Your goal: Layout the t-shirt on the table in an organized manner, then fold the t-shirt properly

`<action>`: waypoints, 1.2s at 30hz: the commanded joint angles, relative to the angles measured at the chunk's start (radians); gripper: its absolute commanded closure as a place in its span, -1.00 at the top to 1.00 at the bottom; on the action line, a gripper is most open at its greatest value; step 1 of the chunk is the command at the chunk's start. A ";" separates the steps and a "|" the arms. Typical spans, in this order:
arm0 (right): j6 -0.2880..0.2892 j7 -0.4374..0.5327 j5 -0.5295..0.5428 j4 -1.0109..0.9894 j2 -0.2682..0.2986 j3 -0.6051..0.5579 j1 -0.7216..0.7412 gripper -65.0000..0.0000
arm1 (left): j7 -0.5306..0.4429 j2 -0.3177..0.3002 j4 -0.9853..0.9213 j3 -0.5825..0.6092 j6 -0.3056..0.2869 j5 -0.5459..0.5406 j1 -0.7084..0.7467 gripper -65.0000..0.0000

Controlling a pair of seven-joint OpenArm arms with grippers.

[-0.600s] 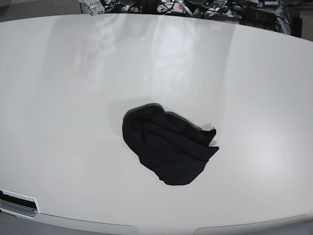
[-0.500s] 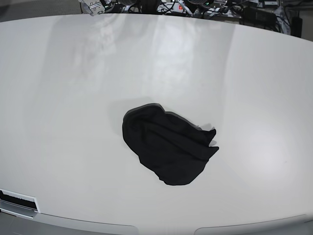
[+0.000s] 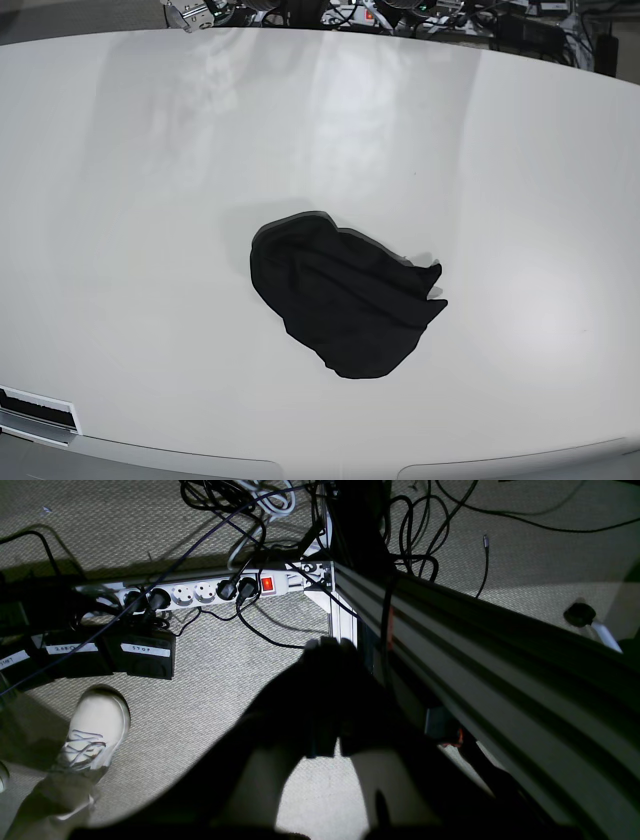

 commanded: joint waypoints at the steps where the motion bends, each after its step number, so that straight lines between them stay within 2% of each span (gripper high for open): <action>1: 0.010 -0.022 -0.009 0.019 0.002 0.003 0.019 -1.00 | 0.008 -0.009 0.007 0.000 -0.005 0.003 0.005 -1.00; 3: 0.027 -0.084 -0.009 0.021 0.003 0.003 0.006 -1.00 | 0.048 -0.016 0.007 0.000 -0.031 0.011 0.005 -1.00; 5: 0.056 -0.145 -0.008 0.023 0.007 0.003 -0.013 -1.00 | 0.095 -0.032 0.008 0.000 -0.085 0.060 0.009 -1.00; 7: 0.080 -0.190 -0.008 0.037 0.016 0.003 -0.045 -1.00 | 0.116 -0.048 0.019 0.000 -0.137 0.096 0.026 -1.00; 8: 0.098 -0.198 -0.007 0.051 0.022 0.003 -0.065 -1.00 | 0.119 -0.060 0.029 0.000 -0.143 0.106 0.040 -1.00; 14: 0.194 -0.198 -0.004 0.221 0.063 0.003 -0.225 -1.00 | 0.119 -0.156 0.151 0.000 -0.107 0.107 0.156 -1.00; 16: 0.193 -0.205 -0.004 0.296 0.074 0.003 -0.286 -1.00 | 0.120 -0.202 0.215 0.000 -0.109 0.101 0.208 -1.00; 19: 0.188 -0.267 -0.003 0.440 0.092 0.003 -0.390 -1.00 | 0.153 -0.259 0.344 0.000 -0.109 0.048 0.300 -1.00; 22: 0.178 -0.338 0.008 0.631 0.111 0.003 -0.504 -1.00 | 0.198 -0.327 0.505 0.000 -0.109 -0.007 0.401 -1.00; 27: 0.098 -0.444 0.061 1.004 0.173 0.003 -0.694 -1.00 | 0.256 -0.436 0.813 -0.043 -0.109 -0.017 0.570 -1.00; 31: 0.021 -0.502 0.055 1.327 0.230 0.003 -0.849 -1.00 | 0.335 -0.483 1.086 -0.197 -0.116 -0.017 0.721 -1.00; 36: -0.078 -0.547 -0.027 1.674 0.281 0.003 -1.028 -1.00 | 0.429 -0.492 1.409 -0.444 -0.122 -0.033 0.883 -1.00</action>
